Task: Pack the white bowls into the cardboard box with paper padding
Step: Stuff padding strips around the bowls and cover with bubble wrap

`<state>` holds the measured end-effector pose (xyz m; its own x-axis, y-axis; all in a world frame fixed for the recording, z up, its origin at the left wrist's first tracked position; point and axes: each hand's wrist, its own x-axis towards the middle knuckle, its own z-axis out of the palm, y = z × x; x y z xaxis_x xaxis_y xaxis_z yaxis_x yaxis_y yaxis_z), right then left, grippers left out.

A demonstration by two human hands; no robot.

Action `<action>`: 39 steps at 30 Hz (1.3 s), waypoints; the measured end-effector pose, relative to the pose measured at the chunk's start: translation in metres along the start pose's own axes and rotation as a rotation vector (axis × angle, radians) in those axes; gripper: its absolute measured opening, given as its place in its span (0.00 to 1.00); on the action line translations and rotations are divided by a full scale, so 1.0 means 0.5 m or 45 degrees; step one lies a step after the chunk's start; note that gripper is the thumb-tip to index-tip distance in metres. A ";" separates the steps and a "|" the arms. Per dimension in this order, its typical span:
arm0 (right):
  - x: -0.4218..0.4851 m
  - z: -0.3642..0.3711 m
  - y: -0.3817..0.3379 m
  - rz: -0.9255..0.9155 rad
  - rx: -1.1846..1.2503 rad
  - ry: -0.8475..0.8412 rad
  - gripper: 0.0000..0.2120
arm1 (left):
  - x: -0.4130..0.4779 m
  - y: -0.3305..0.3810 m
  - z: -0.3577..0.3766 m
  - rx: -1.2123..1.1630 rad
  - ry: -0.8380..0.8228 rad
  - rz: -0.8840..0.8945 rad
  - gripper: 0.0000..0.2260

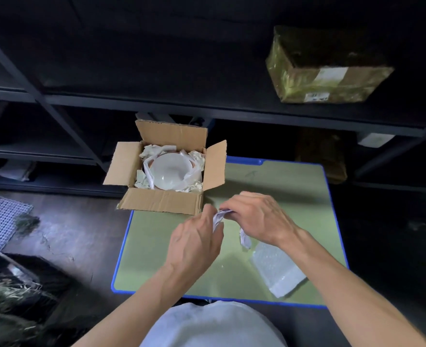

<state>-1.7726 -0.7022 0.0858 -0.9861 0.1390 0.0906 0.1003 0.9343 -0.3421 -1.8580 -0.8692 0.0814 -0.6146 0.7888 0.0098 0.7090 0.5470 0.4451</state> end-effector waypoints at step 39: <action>0.508 0.069 -0.110 -0.217 -0.355 -0.148 0.10 | 0.156 -0.290 -0.130 -0.161 0.130 -0.451 0.14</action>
<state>-2.0331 -0.7299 0.0952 -0.9987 -0.0500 0.0121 -0.0506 0.9968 -0.0613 -2.0314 -0.9053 0.0758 -0.8496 0.5216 -0.0784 0.4020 0.7366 0.5439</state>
